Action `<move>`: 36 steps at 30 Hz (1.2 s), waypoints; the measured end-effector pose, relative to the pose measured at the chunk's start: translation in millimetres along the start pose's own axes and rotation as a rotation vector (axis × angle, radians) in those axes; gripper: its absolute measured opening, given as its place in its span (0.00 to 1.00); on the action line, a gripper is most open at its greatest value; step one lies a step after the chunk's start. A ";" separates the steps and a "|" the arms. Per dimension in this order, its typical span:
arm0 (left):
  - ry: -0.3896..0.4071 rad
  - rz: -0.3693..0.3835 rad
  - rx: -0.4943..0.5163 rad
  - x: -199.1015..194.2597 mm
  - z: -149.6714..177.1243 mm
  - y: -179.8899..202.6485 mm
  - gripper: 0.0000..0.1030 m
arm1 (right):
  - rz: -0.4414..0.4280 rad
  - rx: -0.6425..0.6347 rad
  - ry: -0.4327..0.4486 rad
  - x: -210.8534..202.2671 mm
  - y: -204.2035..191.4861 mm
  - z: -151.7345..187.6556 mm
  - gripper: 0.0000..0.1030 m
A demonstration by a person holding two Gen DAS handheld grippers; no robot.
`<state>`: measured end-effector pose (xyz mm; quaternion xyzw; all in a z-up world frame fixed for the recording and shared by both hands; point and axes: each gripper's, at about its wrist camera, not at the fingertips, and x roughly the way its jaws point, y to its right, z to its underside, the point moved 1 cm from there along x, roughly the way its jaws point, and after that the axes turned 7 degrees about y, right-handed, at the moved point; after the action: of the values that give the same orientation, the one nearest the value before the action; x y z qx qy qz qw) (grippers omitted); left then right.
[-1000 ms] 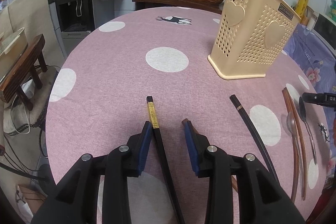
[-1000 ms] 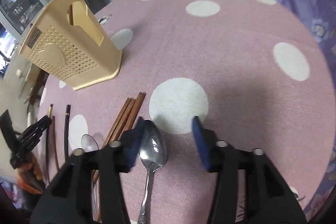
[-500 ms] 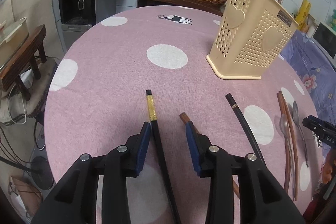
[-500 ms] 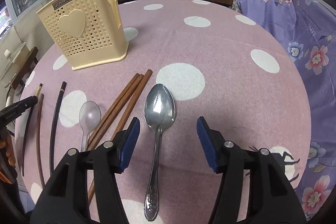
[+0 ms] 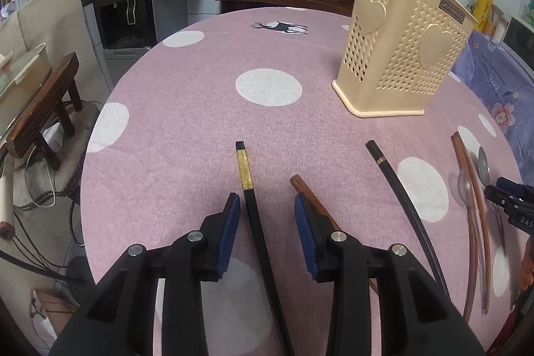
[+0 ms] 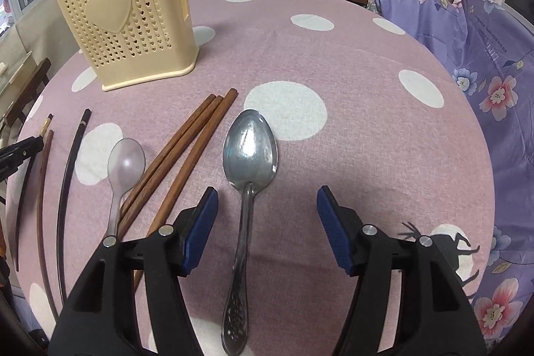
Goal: Organize utensils
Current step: 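Close the right tool on the large metal spoon while the left tool grasps the black gold-tipped chopstick, then lift the spoon with the right tool while the left tool carries the chopstick over the holder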
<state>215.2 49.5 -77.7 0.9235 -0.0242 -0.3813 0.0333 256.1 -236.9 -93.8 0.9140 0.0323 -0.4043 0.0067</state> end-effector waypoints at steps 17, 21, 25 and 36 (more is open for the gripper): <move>-0.005 -0.028 -0.014 19.6 -17.5 -5.7 0.09 | 0.016 0.017 -0.020 17.0 -9.4 -23.1 0.39; -0.004 -0.033 -0.008 20.9 -18.2 -4.3 0.09 | 0.014 0.013 -0.021 17.1 -9.4 -23.3 0.37; -0.001 -0.036 -0.006 21.7 -18.4 -2.7 0.09 | 0.006 0.013 -0.019 16.9 -8.7 -22.5 0.37; 0.129 0.040 -0.030 -25.7 -43.5 3.0 0.08 | -0.086 0.069 0.126 -32.1 1.3 -41.0 0.37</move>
<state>227.7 50.1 -28.7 0.9449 -0.0347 -0.3206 0.0565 264.8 -238.4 -42.5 0.9352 0.0579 -0.3467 -0.0442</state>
